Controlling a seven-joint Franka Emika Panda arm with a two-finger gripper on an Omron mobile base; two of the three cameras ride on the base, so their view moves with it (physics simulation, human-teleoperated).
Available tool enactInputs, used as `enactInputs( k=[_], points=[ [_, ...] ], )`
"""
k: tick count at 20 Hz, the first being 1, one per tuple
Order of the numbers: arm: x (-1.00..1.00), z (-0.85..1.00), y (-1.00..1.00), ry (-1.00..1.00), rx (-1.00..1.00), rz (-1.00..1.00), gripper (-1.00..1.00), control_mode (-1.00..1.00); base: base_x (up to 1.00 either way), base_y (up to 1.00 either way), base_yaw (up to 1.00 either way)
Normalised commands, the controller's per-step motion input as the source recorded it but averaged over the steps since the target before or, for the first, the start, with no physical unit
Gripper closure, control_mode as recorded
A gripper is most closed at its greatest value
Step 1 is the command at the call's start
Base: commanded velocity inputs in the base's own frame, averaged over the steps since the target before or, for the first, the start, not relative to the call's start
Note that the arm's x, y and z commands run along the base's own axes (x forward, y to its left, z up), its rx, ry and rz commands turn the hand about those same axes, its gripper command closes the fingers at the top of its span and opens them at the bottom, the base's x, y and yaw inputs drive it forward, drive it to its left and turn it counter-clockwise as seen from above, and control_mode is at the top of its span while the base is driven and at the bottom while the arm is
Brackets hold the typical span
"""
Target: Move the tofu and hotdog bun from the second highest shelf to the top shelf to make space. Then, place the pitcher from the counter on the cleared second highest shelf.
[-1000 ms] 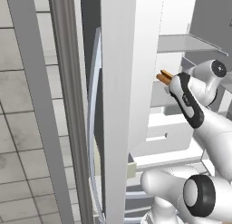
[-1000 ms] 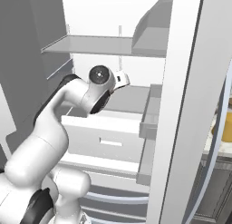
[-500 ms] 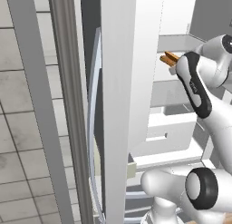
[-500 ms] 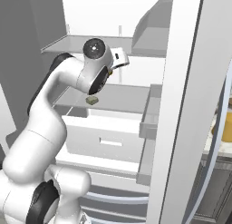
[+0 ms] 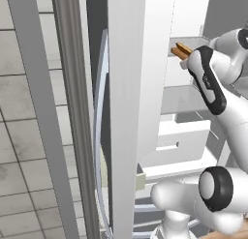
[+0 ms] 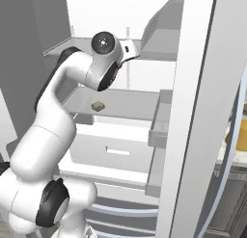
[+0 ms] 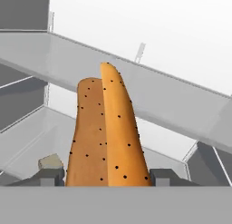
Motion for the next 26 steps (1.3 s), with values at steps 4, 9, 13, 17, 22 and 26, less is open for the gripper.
enactInputs(
  k=[4, 9, 13, 17, 22, 26],
  points=[
    [0.56, 0.15, -0.16, 0.00, 0.00, 0.00, 1.00, -1.00, 0.00, 0.00, 0.00],
    [0.60, 0.26, -0.30, 0.02, 0.00, 0.00, 1.00, -1.00, 0.00, 0.00, 0.00],
    [0.71, 0.24, -0.15, 0.10, 0.00, 0.00, 1.00, -1.00, 0.00, 0.00, 0.00],
    [0.79, 0.09, -0.21, 0.08, 0.00, 0.00, 1.00, -1.00, 0.00, 0.00, 0.00],
    [0.84, 0.00, -0.27, 0.07, 0.00, 0.01, 1.00, -1.00, 0.00, 0.00, 0.00],
    [0.77, -0.18, -0.23, 0.01, 0.00, 0.03, 1.00, -1.00, 0.00, 0.00, 0.00]
  ],
)
